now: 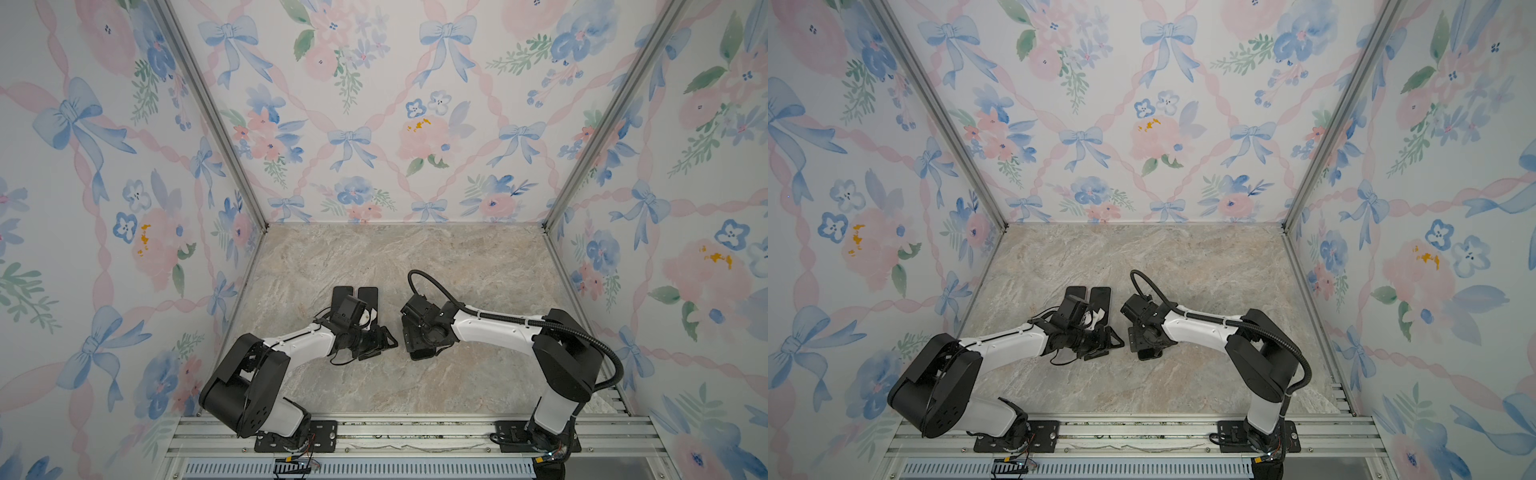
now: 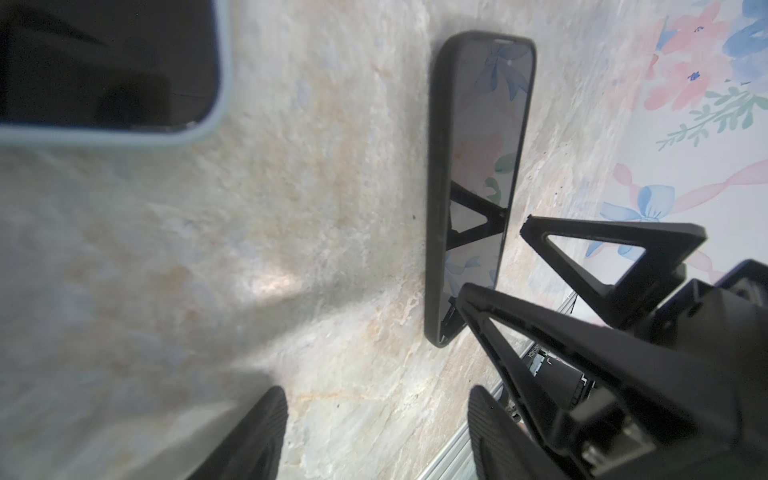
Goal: Put the phone into the phone case
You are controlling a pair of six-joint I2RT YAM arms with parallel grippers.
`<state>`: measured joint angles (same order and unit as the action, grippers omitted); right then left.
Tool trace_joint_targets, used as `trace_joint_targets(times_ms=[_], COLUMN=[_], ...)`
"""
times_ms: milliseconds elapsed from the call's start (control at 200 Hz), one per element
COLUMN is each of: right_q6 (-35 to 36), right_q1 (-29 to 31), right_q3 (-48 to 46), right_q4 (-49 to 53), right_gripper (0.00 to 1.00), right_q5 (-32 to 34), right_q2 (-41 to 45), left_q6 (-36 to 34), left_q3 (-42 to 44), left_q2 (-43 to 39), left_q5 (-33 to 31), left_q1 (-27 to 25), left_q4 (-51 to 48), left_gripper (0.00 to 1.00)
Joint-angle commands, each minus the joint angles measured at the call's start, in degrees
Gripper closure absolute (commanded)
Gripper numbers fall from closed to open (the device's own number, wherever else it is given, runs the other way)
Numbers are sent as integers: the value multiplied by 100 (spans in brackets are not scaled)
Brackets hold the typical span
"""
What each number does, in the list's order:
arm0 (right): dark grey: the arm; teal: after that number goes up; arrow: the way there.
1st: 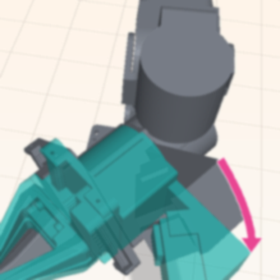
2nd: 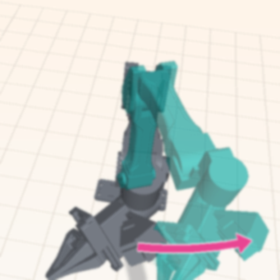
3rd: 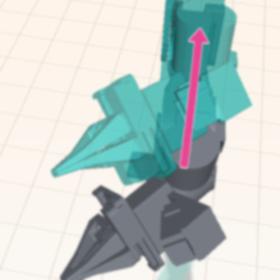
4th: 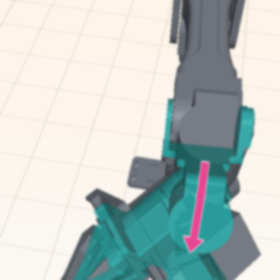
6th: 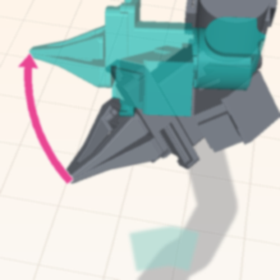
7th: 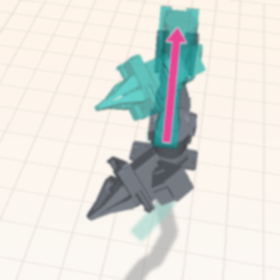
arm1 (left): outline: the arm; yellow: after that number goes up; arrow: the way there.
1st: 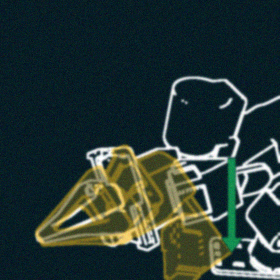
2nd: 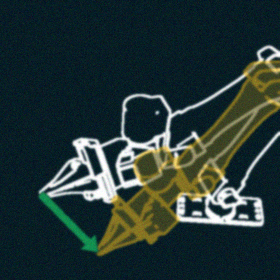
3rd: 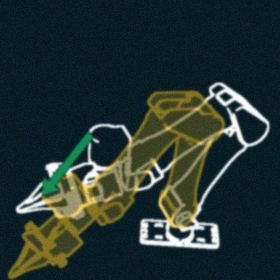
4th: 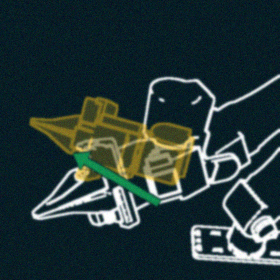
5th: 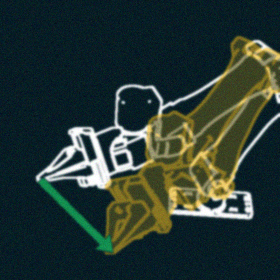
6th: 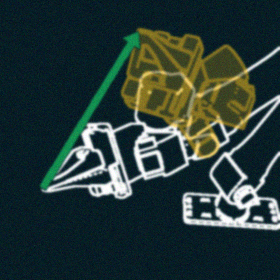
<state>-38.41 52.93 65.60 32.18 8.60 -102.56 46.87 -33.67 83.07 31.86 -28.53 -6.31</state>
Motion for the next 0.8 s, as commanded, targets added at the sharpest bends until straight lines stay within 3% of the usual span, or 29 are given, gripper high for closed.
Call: trace_joint_targets(times_ms=[0, 385, 795], right_q6=[96, -31, -284], right_q1=[-43, -63, -97], right_q3=[253, 482, 510], right_q4=[34, 170, 341], right_gripper=[9, 12, 32], right_q5=[-62, 17, 36], right_q2=[-166, -591, -598], left_q6=[-194, -270, -315], left_q3=[123, 185, 159], left_q2=[-76, -36, 73], left_q5=[39, 93, 67], left_q1=[106, 208, 247], left_q4=[-182, -179, -186], left_gripper=[27, 23, 25])
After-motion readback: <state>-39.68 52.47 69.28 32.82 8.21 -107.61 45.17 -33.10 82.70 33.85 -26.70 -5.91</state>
